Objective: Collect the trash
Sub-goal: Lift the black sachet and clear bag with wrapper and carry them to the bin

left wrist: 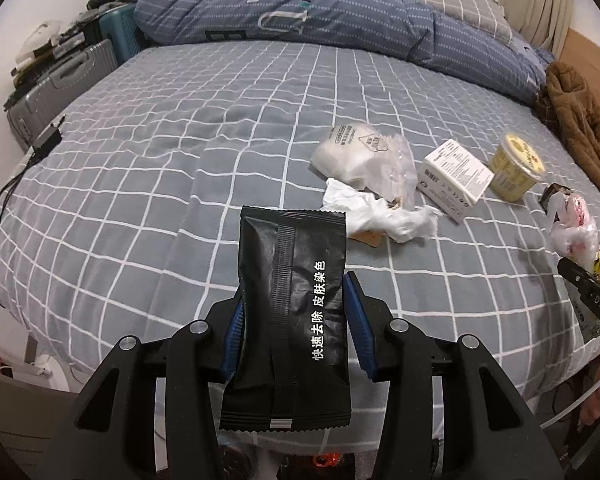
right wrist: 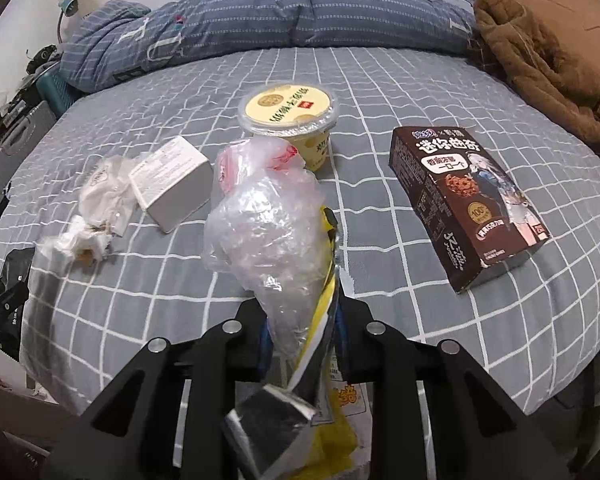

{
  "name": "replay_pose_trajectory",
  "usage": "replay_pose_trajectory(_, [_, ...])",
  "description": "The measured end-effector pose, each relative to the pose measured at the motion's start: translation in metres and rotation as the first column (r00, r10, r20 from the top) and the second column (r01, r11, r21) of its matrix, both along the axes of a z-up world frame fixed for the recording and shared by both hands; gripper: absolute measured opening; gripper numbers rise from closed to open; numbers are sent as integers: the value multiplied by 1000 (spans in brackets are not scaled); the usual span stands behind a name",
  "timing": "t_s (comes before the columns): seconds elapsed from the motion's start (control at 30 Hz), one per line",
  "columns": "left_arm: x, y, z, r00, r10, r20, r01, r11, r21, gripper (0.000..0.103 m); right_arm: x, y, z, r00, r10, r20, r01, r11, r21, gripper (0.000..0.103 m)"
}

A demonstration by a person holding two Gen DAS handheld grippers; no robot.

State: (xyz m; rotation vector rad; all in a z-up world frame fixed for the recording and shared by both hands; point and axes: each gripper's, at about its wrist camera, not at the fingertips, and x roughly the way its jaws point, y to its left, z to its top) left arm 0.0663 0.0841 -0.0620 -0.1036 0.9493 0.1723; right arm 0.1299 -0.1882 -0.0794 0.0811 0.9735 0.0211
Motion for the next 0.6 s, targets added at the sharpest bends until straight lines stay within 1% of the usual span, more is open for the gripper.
replay_pose_trajectory(0.27, [-22,-3,18,1000,-5,22,5,1000,-18,44,-21,5,17,1000,20,15,-20,1000,13,22])
replay_pose_trajectory(0.6, [-47,-14,27,999,-24,32,25,999,-27,44,-50,10,32,999,33,30,-34,999,22,22])
